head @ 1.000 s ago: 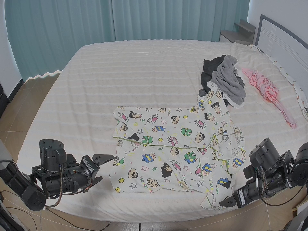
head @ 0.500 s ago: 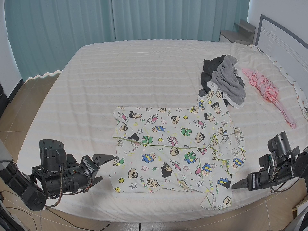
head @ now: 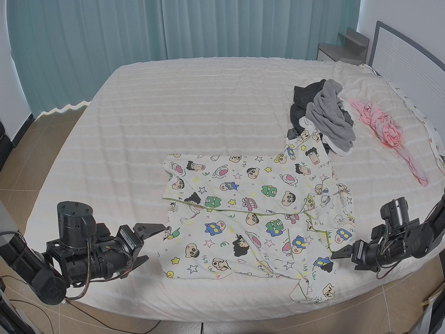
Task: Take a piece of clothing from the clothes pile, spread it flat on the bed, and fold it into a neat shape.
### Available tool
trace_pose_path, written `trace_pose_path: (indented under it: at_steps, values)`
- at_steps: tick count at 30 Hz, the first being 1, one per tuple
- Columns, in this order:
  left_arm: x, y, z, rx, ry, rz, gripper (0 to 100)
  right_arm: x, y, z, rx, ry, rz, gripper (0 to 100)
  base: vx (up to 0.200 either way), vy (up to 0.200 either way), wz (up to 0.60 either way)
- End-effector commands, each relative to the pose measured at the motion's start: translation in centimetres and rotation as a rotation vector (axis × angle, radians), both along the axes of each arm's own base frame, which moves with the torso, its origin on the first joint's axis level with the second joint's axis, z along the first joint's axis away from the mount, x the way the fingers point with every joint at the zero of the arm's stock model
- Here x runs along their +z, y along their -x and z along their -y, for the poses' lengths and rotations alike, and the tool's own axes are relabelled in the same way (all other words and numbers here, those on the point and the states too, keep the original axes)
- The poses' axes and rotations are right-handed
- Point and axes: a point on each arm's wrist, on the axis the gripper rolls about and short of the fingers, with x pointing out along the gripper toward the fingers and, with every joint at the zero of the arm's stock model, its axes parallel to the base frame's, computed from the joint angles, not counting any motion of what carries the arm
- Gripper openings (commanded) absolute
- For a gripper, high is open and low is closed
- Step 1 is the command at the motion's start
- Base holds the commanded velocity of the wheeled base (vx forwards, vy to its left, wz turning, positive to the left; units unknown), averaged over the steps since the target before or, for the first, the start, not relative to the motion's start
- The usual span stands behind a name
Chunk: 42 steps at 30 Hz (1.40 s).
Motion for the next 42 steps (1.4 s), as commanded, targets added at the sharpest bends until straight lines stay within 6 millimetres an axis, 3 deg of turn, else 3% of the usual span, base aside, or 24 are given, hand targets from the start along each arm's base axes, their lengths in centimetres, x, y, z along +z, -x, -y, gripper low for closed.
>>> trace_pose_path:
  at_steps: [1,11,27,28,35,42]
  values:
    - [-0.1,-0.1,0.0,0.001,0.000,-0.002,100,-2.2,-0.7,-1.5,-0.065,-0.105,-0.079,100,0.000,0.000,0.00]
    - [-0.1,-0.1,0.0,0.001,0.000,-0.002,100,-2.9,-1.9,-1.5,-0.161,-0.168,-0.068,100,0.000,0.000,0.00]
    - [-0.1,-0.1,0.0,0.001,0.000,-0.002,100,-4.5,-3.9,-2.0,-0.166,-0.150,-0.043,100,0.000,0.000,0.00]
    - [-0.1,-0.1,0.0,0.001,0.000,-0.002,100,-4.5,-4.0,-2.0,-0.167,-0.148,-0.043,0,0.000,0.000,0.00]
    - [-0.1,-0.1,0.0,0.003,0.000,-0.002,100,-4.2,-4.1,-2.1,-0.180,-0.126,-0.022,0,0.000,0.000,0.00]
    - [-0.1,-0.1,0.0,0.003,0.000,-0.002,100,-2.1,-3.1,-1.9,-0.180,-0.137,0.032,0,0.000,0.000,0.00]
